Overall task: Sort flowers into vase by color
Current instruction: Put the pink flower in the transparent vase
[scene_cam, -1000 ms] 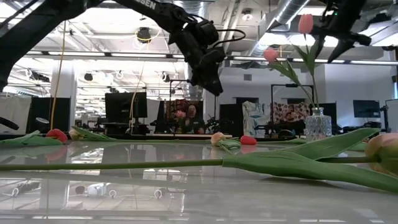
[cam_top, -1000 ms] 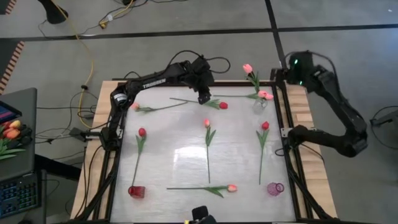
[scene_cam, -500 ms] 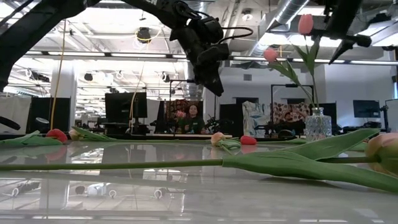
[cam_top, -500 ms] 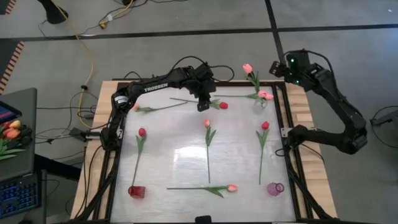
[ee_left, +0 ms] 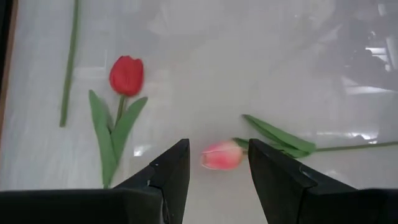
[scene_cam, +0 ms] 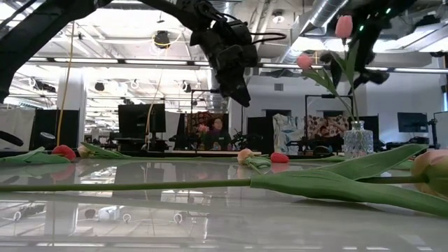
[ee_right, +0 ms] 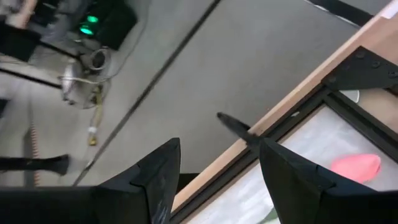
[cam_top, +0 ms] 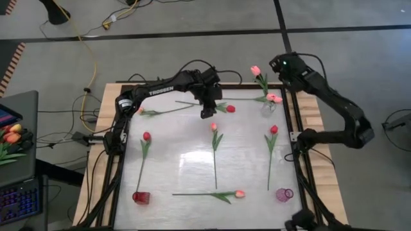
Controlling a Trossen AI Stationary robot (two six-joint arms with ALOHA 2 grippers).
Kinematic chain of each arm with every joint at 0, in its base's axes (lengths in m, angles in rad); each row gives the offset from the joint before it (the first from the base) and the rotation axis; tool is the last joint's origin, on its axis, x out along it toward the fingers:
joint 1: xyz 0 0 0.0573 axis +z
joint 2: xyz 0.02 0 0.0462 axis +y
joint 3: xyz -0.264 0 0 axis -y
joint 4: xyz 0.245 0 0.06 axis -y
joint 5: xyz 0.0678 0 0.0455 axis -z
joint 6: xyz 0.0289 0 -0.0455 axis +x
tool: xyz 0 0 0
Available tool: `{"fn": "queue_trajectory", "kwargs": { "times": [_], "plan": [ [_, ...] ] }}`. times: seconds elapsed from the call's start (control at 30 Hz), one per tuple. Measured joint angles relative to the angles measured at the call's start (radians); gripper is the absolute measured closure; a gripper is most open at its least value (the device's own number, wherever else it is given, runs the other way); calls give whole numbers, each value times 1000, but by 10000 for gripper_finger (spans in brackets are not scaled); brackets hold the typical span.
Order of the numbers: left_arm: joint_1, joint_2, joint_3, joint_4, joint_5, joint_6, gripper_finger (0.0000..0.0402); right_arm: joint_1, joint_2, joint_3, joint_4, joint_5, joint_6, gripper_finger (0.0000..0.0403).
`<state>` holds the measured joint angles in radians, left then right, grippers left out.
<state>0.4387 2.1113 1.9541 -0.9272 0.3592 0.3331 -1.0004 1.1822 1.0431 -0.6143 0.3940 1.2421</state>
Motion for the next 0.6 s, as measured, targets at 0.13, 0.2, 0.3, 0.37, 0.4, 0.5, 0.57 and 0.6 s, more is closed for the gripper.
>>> {"fn": "queue_trajectory", "kwargs": {
  "times": [0.13,0.2,0.3,0.37,0.4,0.5,0.57,0.6],
  "plan": [
    [-14,0,0,11,0,0,251,-26,89,0,72,-54,14,159],
    [-22,0,0,14,0,0,251,-38,135,0,84,-74,-17,159],
    [-33,0,0,18,0,-1,251,-60,201,0,65,-140,-42,159],
    [-37,0,0,19,-1,-1,251,-73,244,0,49,-201,-59,159],
    [-40,0,0,19,-1,-1,251,-77,264,0,47,-220,-80,159],
    [-44,0,0,21,-1,0,251,-77,318,0,39,-243,-122,159],
    [-46,0,0,21,-3,0,251,-77,349,0,19,-264,-124,159],
    [-46,0,0,22,-3,0,251,-77,362,0,13,-270,-124,159]
  ]
}}
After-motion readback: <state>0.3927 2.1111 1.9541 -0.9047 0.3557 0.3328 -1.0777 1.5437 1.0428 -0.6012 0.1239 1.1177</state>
